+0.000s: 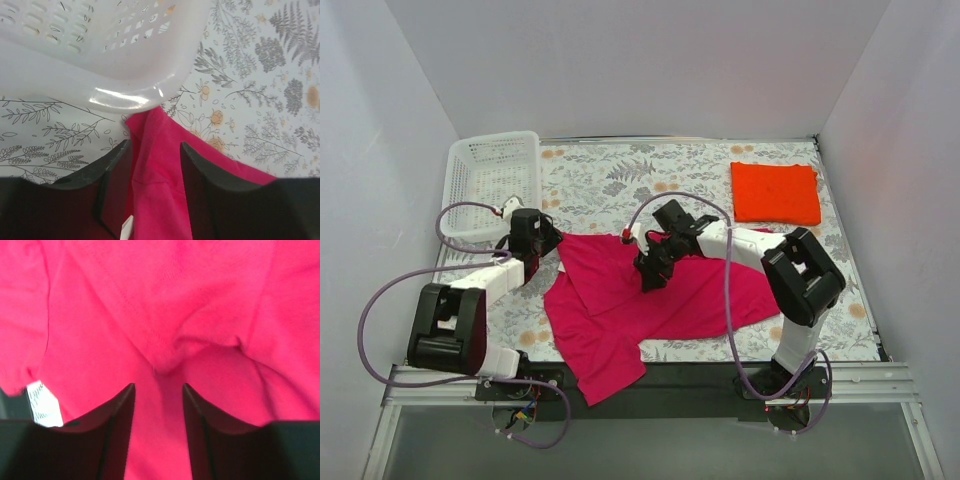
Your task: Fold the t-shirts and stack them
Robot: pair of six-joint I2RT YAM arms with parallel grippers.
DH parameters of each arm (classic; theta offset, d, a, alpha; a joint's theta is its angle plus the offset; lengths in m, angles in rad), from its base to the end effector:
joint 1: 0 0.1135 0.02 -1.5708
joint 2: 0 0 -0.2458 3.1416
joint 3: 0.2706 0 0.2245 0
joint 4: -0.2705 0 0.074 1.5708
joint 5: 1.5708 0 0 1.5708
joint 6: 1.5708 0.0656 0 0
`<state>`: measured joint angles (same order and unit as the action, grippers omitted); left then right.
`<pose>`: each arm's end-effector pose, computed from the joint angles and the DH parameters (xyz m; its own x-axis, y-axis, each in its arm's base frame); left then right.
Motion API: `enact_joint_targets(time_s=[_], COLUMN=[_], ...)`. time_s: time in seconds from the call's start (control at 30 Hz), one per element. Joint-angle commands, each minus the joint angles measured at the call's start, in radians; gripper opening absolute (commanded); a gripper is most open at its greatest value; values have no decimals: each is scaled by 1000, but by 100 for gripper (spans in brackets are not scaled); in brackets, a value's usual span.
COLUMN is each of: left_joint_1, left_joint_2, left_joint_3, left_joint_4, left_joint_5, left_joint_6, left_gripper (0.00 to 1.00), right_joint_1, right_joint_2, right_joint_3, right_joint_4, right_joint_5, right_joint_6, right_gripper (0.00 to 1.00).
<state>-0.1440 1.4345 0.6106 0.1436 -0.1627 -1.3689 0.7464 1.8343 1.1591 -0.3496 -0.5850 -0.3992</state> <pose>0.2840 -0.0305 0.1518 -0.1415 -0.9563 -0.2557 -0.6064 0.2879 -0.7412 0.2377 0.2692 0.1525 -0.2762 -0.6968 -0.6619 -0.9594 0.1590 0.2329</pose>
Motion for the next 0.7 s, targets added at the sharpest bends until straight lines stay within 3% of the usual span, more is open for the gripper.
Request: enact_joint_targets(time_s=[0.0, 0.2, 0.37, 0.53, 0.67], left_joint_1=[6, 7, 9, 21, 24], left_joint_2=[-115, -318, -419, -259, -142], left_joint_3=[-20, -69, -155, -141, -84], left_joint_4=[-59, -174, -184, -44, 14], left_joint_5=[-1, 34, 80, 152, 161], left_joint_6=[-7, -29, -73, -87, -78], left_gripper=[42, 45, 54, 53, 50], right_joint_1=[-41, -175, -510, -905, -1097], right_joint_2=[-118, -269, -412, -445, -370], right_joint_3=[16, -8, -105, -194, -182], right_joint_4=[-69, -166, -163, -99, -22], right_joint_5=[-64, -61, -41, -41, -50], right_joint_6=[-131, -265, -260, -167, -76], right_gripper=[45, 50, 50, 53, 56])
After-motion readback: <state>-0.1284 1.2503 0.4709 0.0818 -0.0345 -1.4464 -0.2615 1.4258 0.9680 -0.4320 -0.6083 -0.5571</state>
